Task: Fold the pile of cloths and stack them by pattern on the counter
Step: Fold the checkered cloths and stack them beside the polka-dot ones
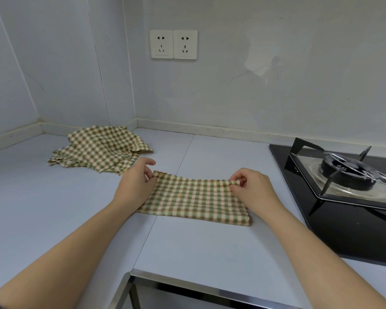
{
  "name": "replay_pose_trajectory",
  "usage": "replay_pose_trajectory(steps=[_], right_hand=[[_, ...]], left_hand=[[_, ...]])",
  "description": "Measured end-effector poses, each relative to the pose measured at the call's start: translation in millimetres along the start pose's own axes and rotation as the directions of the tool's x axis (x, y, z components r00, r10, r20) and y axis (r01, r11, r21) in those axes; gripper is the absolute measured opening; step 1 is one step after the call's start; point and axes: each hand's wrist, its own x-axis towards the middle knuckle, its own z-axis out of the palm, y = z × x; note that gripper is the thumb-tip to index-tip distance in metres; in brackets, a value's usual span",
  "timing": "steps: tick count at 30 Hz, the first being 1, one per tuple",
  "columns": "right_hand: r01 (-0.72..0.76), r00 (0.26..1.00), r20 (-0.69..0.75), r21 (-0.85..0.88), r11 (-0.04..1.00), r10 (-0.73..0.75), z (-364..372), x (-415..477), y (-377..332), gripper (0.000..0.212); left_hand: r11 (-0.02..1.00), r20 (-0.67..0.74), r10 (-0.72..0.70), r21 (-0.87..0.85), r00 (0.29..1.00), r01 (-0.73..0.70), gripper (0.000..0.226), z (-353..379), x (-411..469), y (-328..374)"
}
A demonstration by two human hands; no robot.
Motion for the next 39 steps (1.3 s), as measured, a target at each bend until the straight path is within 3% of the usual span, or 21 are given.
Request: replay_pose_trajectory(steps=[3, 6, 10, 16, 22, 24, 26, 28, 29, 32, 33, 35, 37, 39], right_hand=[[-0.007, 1.000, -0.002, 0.035, 0.999, 0.007, 2.9, 0.1, 1.0, 0.010], [-0.042, 0.999, 0.025, 0.054, 0.998, 0.041, 4.7, -0.5, 1.0, 0.007], [-0.060, 0.998, 0.006, 0.018, 0.998, 0.060, 7.8, -1.6, -1.1, 0.008], [-0.023, 0.999, -0.031, -0.171, 0.985, 0.018, 17.4, -0.4, -3.0, 0.010], [-0.013, 1.000, -0.022, -0.257, 0.966, 0.007, 21.8, -1.7, -4.4, 0.026], [-0.006, 1.000, -0.018, -0.272, 0.962, 0.001, 20.7, -3.3, -6.3, 0.032], [0.053, 0.996, -0.051, -0.316, 0.947, -0.072, 17.3, -3.8, -10.3, 0.035], [0.136, 0.985, -0.060, -0.313, 0.940, -0.162, 14.8, -7.3, -17.7, 0.036], [0.171, 0.984, 0.006, -0.291, 0.941, -0.177, 15.3, -10.3, -22.0, 0.039], [0.217, 0.908, 0.418, -0.398, 0.891, -0.034, 24.0, -18.8, -27.8, 0.060], [0.201, 0.883, 0.467, -0.471, 0.859, 0.049, 25.9, -17.5, -24.0, 0.065], [0.097, 0.892, 0.411, -0.585, 0.806, 0.191, 23.9, -11.7, -14.9, 0.069], [-0.019, 0.914, 0.289, -0.671, 0.741, 0.286, 16.7, -7.9, -11.7, 0.067], [-0.035, 0.964, 0.159, -0.721, 0.692, 0.214, 12.4, -10.1, -16.2, 0.059]], left_hand=[[1.000, -0.008, -0.014, 0.013, 1.000, 0.014, 0.003, 0.3, 0.1, 2.3], [0.997, -0.026, -0.074, 0.031, 0.997, 0.075, 0.015, -0.2, 0.0, 3.5], [0.992, -0.050, -0.124, 0.020, 0.991, 0.125, 0.011, -2.2, -1.0, 4.4], [0.996, -0.123, -0.074, 0.047, 0.990, 0.080, 0.014, 2.2, -4.5, 5.2], [0.957, -0.150, -0.164, 0.217, 0.975, 0.194, 0.025, -4.9, -2.7, 6.3], [0.913, -0.149, -0.125, 0.369, 0.981, 0.173, 0.032, -7.7, -4.7, 7.1], [0.913, -0.166, 0.038, 0.407, 0.985, 0.033, 0.035, -9.6, -7.7, 13.8], [0.916, -0.095, 0.209, 0.367, 0.973, -0.161, 0.035, -6.9, -12.6, 26.7], [0.909, 0.019, 0.248, 0.342, 0.969, -0.239, 0.038, -2.8, -15.8, 32.6], [0.853, 0.496, 0.133, 0.383, 0.858, -0.354, 0.061, 14.4, -26.9, 37.9], [0.837, 0.574, 0.065, 0.415, 0.816, -0.358, 0.063, 18.1, -27.3, 35.1], [0.827, 0.599, -0.008, 0.454, 0.801, -0.331, 0.065, 21.0, -25.1, 29.8], [0.822, 0.560, -0.033, 0.486, 0.828, -0.297, 0.066, 22.4, -25.5, 30.2], [0.807, 0.505, -0.065, 0.534, 0.861, -0.252, 0.067, 24.6, -29.3, 33.4]])
